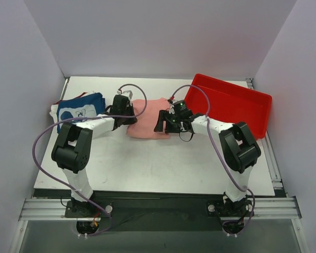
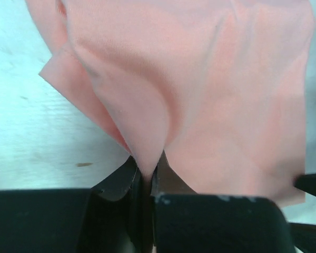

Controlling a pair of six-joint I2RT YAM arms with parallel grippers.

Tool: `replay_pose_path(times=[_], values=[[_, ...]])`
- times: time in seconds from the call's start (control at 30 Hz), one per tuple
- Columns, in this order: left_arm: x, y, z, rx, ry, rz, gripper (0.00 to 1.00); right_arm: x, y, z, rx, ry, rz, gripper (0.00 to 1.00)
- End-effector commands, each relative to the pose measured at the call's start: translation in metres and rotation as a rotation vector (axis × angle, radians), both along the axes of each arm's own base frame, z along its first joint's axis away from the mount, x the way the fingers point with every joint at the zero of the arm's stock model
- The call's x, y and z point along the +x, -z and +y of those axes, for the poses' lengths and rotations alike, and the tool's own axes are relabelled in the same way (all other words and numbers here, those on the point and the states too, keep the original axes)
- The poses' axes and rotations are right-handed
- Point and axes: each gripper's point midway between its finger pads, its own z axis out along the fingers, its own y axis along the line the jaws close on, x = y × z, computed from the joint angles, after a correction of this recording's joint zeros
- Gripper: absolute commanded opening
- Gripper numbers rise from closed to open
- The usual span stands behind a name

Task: Fold and stack the t-shirts
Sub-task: Put the neatly folded tshirt into the corner of the board with the left arm

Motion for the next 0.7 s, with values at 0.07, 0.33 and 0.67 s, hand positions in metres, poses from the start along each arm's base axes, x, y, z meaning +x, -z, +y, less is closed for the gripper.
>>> replay_pose_path(times=[0.07, 0.33, 0.67], values=[[0.008, -0.046, 0.045, 0.325, 0.044, -0.032, 0.0, -0.011, -0.031, -0.018, -0.005, 0.001, -0.052, 0.67], [0.01, -0.08, 0.058, 0.576, 0.111, -0.086, 0.0, -0.018, -0.036, -0.034, -0.016, 0.018, -0.069, 0.67], [0.017, -0.12, 0.074, 0.674, 0.126, -0.128, 0.0, -0.021, -0.028, -0.046, -0.029, 0.032, -0.053, 0.67]])
